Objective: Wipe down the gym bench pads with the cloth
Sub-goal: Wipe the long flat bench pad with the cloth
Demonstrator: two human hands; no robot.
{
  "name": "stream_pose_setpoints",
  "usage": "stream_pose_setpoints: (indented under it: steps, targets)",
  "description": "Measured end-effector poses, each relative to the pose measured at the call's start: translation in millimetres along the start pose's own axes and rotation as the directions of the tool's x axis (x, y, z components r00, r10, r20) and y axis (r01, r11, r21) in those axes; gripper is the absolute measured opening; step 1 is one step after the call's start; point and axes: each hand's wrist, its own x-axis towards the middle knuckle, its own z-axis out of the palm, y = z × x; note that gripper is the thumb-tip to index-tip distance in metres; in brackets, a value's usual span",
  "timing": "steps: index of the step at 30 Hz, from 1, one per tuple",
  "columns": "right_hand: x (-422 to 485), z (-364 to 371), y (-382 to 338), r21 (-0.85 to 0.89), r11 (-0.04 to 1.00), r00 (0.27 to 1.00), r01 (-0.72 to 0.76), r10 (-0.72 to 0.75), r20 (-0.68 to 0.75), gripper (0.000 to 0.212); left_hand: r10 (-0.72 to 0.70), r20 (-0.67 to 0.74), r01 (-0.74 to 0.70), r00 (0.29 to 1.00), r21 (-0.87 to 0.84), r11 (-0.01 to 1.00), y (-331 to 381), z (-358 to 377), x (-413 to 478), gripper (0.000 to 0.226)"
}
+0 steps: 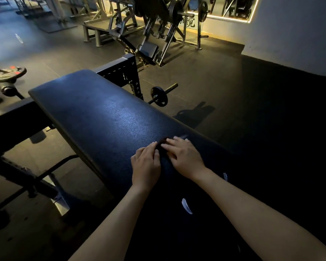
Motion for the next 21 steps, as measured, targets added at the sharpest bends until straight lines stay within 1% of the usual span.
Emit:
stream_pose_setpoints:
  steps: [1, 3, 4, 5, 6, 9, 11, 12, 14, 16, 18, 19, 20, 21]
  targets:
    - [7, -3, 8, -0.040, 0.998, 0.999, -0.054, 0.054, -0.002, 0.039, 0.019, 0.014, -0.020, 1.000, 0.036, 0.999, 0, 1, -1, 0.050]
    - [18, -11, 18, -0.084, 0.974, 0.977, -0.212, 0.209, -0.040, 0.041, 0.033, 0.037, -0.036, 0.999, 0.080, 0.996, -1, 3, -1, 0.044]
    - [21, -12, 18, -0.075, 0.960, 0.963, -0.269, 0.265, -0.055, 0.041, 0.031, 0.041, -0.035, 0.999, 0.098, 0.995, -2, 3, -1, 0.043]
    - [22, -11, 13, -0.051, 0.957, 0.957, -0.286, 0.283, -0.068, 0.041, 0.024, 0.041, -0.028, 0.999, 0.113, 0.993, -1, 3, -1, 0.044]
    - [21, -8, 6, -0.022, 0.963, 0.961, -0.270, 0.268, -0.068, 0.040, 0.014, 0.040, -0.019, 0.999, 0.126, 0.992, -1, 3, -1, 0.045]
    - [3, 2, -14, 0.064, 0.995, 0.994, -0.082, 0.086, -0.065, 0.038, -0.022, 0.060, 0.013, 0.998, 0.145, 0.989, 3, 4, 1, 0.044]
    - [-5, 5, -8, 0.065, 0.998, 0.999, 0.013, -0.010, -0.045, 0.043, -0.039, 0.084, 0.026, 0.996, 0.151, 0.988, 4, 5, 3, 0.045]
    - [-1, 3, 0, 0.057, 0.998, 1.000, 0.020, -0.019, -0.022, 0.042, -0.041, 0.096, 0.025, 0.995, 0.164, 0.986, 4, 6, 3, 0.046]
    - [10, -5, 18, 0.021, 0.999, 0.999, -0.039, 0.038, 0.016, 0.042, -0.037, 0.113, 0.015, 0.993, 0.192, 0.981, 5, 5, 3, 0.047]
    - [24, -14, 33, -0.014, 0.981, 0.981, -0.195, 0.194, -0.028, 0.045, -0.033, 0.123, 0.008, 0.992, 0.203, 0.979, 5, 4, 4, 0.046]
    - [33, -19, 39, 0.013, 0.940, 0.938, -0.340, 0.340, -0.060, 0.046, -0.025, 0.129, -0.003, 0.991, 0.209, 0.978, 4, 2, 5, 0.046]
    - [35, -18, 36, 0.034, 0.932, 0.929, -0.361, 0.363, -0.070, 0.046, -0.024, 0.130, -0.004, 0.991, 0.209, 0.978, 3, 2, 6, 0.046]
    - [35, -16, 29, 0.051, 0.939, 0.936, -0.340, 0.343, -0.077, 0.045, -0.028, 0.128, 0.001, 0.991, 0.205, 0.979, 3, 2, 10, 0.045]
    - [34, -11, 22, 0.071, 0.956, 0.954, -0.284, 0.289, -0.080, 0.043, -0.031, 0.120, 0.006, 0.992, 0.201, 0.979, 3, 3, 14, 0.045]
